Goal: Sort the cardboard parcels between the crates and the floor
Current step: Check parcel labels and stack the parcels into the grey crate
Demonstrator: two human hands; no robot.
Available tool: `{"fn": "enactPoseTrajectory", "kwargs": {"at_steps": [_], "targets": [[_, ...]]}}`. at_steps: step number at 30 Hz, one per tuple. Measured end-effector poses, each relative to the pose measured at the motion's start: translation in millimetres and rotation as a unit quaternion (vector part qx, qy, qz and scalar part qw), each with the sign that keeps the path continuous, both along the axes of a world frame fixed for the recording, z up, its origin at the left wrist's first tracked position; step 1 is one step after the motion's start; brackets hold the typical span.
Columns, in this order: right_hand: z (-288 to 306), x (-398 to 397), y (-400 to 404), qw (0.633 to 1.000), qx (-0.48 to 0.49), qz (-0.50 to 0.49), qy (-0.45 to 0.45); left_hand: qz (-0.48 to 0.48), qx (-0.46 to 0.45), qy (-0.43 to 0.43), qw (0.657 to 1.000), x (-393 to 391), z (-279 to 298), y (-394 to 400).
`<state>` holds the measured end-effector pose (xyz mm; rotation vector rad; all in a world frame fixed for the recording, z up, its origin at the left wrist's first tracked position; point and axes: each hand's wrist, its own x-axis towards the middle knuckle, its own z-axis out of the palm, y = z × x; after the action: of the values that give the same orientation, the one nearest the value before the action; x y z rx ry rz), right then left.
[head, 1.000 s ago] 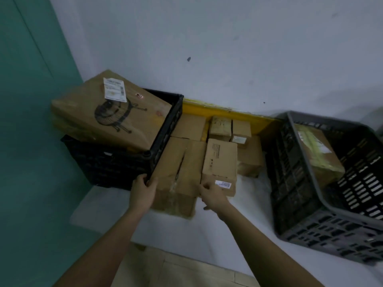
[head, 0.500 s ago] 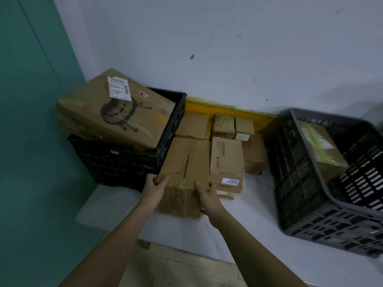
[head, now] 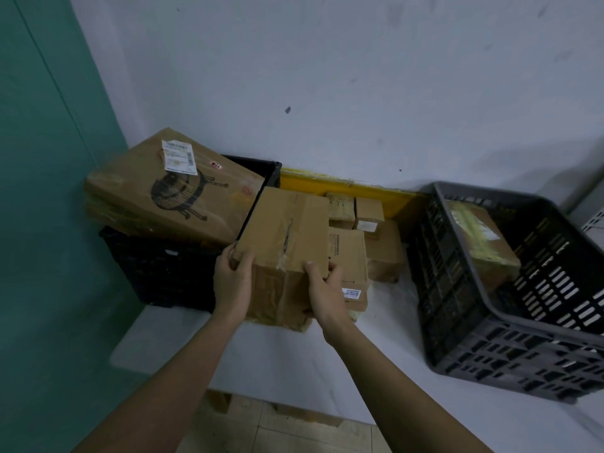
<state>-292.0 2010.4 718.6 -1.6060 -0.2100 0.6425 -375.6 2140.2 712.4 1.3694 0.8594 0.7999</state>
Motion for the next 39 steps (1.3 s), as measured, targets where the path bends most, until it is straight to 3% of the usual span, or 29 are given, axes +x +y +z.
{"fn": "enactPoseTrajectory", "kwargs": {"at_steps": [11,18,22,26,29,31,33,36,39], "targets": [[85,12,-17,0.984,0.1,-0.01,-0.15,-0.02,0.101,-0.173,0.979,18,96,-18],[101,60,-33,0.952,0.131,0.11,-0.254,-0.151,0.126,-0.127,0.972,30,132,21],[112,72,-33,0.93,0.107,0.146,-0.32,-0.177,0.166,-0.04,0.969,39,148,28],[132,74,-20,0.937,0.097,0.099,-0.321,-0.19,0.19,-0.009,0.963,37,140,38],[140,80,-15,0.942,0.146,0.044,-0.301,-0.226,0.201,-0.01,0.953,36,134,38],[140,87,-13,0.932,0.14,0.005,-0.334,-0.239,0.214,-0.008,0.947,37,136,35],[139,90,-11,0.921,0.122,0.002,-0.369,-0.244,0.19,-0.047,0.95,39,144,30],[134,91,-8,0.909,0.098,0.01,-0.404,-0.251,0.036,-0.15,0.956,44,169,26],[132,89,-8,0.899,0.056,0.041,-0.431,-0.225,0.059,-0.136,0.963,45,182,37]]}}
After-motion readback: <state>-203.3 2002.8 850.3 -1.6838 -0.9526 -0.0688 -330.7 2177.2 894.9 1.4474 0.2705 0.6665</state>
